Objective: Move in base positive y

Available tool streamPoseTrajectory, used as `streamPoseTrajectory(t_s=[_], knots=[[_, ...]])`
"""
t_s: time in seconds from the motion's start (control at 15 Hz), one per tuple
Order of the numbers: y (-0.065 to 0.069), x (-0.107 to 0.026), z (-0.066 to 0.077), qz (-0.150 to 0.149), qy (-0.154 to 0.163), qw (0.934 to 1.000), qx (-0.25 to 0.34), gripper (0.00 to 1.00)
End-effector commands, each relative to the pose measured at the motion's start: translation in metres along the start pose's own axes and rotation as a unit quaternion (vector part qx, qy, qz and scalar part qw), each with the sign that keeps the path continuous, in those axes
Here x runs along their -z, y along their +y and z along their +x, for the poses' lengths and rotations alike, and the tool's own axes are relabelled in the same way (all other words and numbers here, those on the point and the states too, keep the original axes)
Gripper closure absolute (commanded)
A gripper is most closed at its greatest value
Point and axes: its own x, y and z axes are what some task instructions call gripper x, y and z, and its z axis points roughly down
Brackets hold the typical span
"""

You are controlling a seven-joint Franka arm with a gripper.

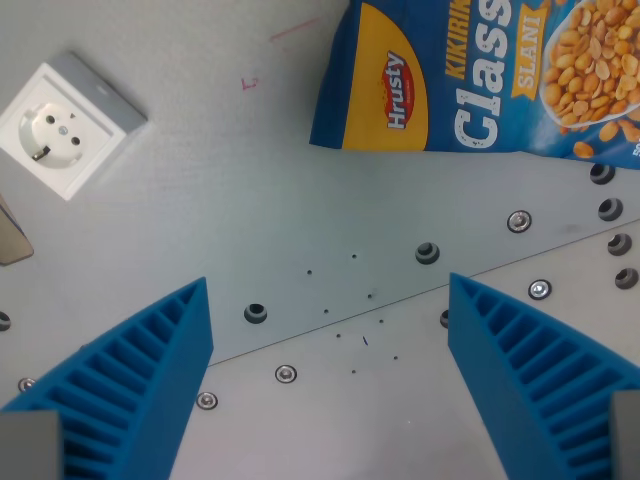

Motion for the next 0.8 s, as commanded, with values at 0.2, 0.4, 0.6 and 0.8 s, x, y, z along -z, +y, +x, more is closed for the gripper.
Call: streamPoseTrajectory(t_s=[0.2,0.4,0.6,0.8], knots=[[-0.015,0.003,-0.01,0.001,0.003,1.0,-0.001,0.0],[-0.03,0.002,-0.019,0.001,0.003,1.0,-0.001,0.0],[-0.045,0.002,-0.029,0.001,0.003,1.0,-0.001,0.0],[-0.06,0.002,-0.038,0.001,0.003,1.0,-0.001,0.0]])
